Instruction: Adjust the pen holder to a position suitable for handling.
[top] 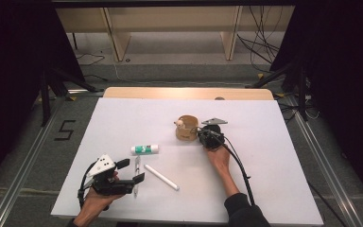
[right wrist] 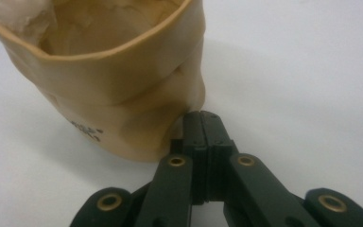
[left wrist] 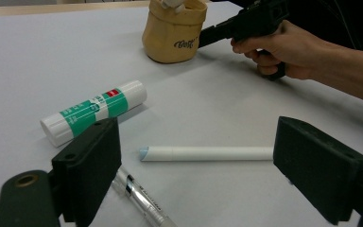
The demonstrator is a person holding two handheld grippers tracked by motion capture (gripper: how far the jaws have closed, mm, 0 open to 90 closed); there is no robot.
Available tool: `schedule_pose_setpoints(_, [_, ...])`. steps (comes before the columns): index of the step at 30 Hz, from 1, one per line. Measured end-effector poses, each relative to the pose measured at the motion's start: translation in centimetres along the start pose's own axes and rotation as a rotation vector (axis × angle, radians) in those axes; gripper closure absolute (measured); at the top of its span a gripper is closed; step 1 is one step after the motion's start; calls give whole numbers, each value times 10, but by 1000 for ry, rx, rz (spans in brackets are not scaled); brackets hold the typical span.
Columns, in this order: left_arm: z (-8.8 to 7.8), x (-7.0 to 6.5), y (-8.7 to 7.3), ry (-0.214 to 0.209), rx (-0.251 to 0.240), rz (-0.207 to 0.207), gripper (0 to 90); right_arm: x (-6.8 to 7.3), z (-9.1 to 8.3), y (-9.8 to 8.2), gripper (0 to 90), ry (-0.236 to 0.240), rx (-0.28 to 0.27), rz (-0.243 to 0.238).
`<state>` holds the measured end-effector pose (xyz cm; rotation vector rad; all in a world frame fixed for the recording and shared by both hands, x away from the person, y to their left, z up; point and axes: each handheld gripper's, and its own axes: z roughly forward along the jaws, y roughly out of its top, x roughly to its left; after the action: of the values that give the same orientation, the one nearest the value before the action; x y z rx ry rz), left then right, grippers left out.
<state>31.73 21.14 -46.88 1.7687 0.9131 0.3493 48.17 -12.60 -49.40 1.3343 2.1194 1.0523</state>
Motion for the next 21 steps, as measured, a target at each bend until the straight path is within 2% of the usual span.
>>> schedule_pose_setpoints(10, [0,0,0,1,-4,-2,153,12,6,6,900,8,7,-22])
schedule_pose_setpoints(21, [0,0,0,0,-4,-3,153,15,8,7,900,16,13,-26])
